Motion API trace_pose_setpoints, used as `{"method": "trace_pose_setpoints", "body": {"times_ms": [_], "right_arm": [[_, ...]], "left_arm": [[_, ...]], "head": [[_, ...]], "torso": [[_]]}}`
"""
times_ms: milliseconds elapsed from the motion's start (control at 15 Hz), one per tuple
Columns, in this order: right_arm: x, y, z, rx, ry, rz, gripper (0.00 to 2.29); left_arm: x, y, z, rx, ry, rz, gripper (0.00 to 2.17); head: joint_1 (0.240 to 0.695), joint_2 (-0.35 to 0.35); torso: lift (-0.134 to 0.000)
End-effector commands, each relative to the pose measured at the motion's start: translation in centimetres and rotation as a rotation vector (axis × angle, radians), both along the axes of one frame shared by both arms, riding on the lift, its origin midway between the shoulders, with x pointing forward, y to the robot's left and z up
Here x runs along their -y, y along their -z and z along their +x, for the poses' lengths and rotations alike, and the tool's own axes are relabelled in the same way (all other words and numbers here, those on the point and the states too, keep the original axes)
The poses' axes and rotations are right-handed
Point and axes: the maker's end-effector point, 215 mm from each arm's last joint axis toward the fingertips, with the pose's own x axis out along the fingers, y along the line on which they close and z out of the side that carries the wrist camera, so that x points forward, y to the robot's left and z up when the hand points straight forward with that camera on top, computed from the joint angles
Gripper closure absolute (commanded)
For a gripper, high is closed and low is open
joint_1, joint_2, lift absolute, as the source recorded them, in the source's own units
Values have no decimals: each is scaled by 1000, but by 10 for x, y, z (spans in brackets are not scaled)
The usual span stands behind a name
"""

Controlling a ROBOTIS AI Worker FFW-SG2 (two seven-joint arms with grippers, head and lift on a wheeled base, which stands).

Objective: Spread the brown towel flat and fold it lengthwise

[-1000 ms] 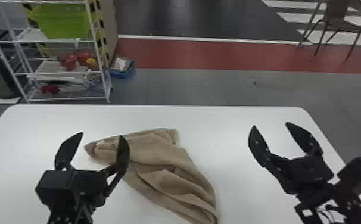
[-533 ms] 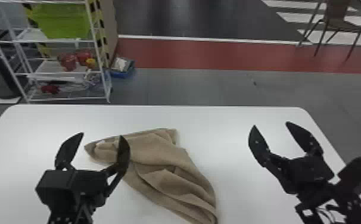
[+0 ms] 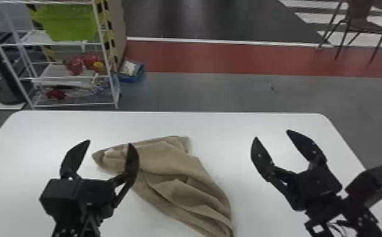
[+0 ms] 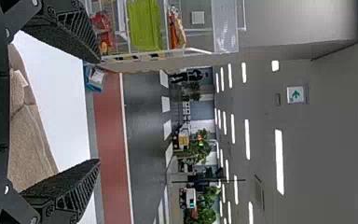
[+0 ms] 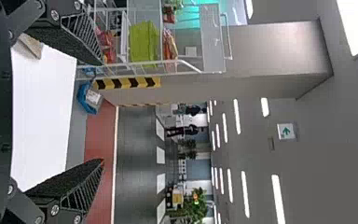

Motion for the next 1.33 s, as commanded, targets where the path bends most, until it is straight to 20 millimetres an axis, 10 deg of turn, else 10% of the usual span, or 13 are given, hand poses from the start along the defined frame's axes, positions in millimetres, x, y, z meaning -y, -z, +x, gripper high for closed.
{"method": "trace_pose_setpoints", "body": {"times_ms": [0, 533, 1267], "right_arm": [[-37, 9, -10, -6, -70, -45, 205], [-103, 57, -31, -93, -274, -126, 282], [-92, 72, -55, -129, -309, -101, 282]], "left_arm": [[-10, 4, 2, -8, -15, -5, 151], [-65, 52, 16, -171, -48, -44, 151], [-91, 120, 65, -440, 44, -195, 728]], "head": [[695, -30], [695, 145], [695, 208]], "torso": [[-123], [-123], [-123]]}}
